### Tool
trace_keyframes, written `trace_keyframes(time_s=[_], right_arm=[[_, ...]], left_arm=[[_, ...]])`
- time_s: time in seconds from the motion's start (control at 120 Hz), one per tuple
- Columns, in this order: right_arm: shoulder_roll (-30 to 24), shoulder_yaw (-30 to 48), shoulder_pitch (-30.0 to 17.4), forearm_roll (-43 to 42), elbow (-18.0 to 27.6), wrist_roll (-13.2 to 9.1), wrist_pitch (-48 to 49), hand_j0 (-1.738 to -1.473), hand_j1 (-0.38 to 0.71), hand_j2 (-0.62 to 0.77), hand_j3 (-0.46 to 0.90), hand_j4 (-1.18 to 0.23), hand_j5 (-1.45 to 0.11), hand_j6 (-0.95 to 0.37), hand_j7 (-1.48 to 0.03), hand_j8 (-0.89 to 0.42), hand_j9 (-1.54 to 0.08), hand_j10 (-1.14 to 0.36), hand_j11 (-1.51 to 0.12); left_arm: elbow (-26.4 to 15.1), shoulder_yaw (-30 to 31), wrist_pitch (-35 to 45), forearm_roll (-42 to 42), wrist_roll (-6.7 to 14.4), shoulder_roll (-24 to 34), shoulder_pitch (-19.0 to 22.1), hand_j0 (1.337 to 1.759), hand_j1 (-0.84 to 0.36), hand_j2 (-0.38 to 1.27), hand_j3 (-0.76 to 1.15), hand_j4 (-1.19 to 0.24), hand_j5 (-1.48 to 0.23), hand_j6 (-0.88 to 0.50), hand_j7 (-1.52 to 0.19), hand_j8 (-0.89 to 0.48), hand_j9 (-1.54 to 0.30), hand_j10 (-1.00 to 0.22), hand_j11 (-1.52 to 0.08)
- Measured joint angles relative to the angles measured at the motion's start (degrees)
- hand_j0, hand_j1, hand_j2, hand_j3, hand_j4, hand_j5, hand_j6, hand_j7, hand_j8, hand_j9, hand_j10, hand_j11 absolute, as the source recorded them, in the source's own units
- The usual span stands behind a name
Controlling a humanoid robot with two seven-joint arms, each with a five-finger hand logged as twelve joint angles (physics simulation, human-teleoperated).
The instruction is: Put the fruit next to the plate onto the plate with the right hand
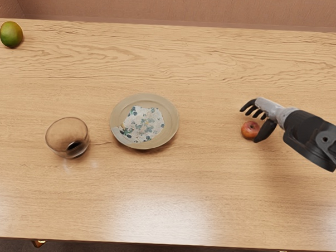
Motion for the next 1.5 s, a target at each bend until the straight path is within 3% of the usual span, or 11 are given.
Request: trace_keyframes(time_s=[0.325,0.608,0.875,1.5], right_arm=[[0.03,0.05,-1.20,0.10,1.89,-0.09,0.00,-1.658,0.19,-0.09,0.00,-0.45,-0.58,-0.45,-0.58,-0.45,-0.58,-0.45,-0.58],[-0.24,0.05,-1.46,1.85,2.94,-0.11,0.14,-1.658,0.26,-0.02,0.00,-0.52,-0.68,-0.53,-0.68,-0.42,-0.68,-0.52,-0.68],[-1.04,0.32,-1.22,4.69,4.09,-0.11,0.58,-1.657,0.27,0.06,0.00,-0.56,-0.75,-0.53,-0.74,-0.41,-0.75,-0.52,-0.74],[-0.06,3.07,-0.12,9.50,7.28,-0.12,3.85,-1.657,0.27,0.08,0.00,-0.57,-0.78,-0.53,-0.76,-0.40,-0.77,-0.52,-0.77]], left_arm=[[0.00,0.00,0.00,0.00,0.00,0.00,-0.01,1.658,0.34,0.00,0.00,-0.01,-0.02,-0.01,-0.02,-0.01,-0.02,-0.01,-0.02],[0.00,0.00,0.00,0.00,0.01,0.00,0.01,1.658,0.34,0.00,0.00,-0.01,-0.02,-0.01,-0.01,-0.01,-0.01,-0.01,-0.01],[0.00,0.00,0.00,0.00,0.00,0.00,0.01,1.658,0.34,0.00,0.00,-0.01,-0.02,-0.01,-0.02,-0.01,-0.02,-0.01,-0.02],[0.00,0.00,0.00,0.00,0.01,0.00,0.01,1.658,0.34,0.00,0.00,-0.01,-0.02,-0.01,-0.02,-0.01,-0.02,-0.01,-0.02]])
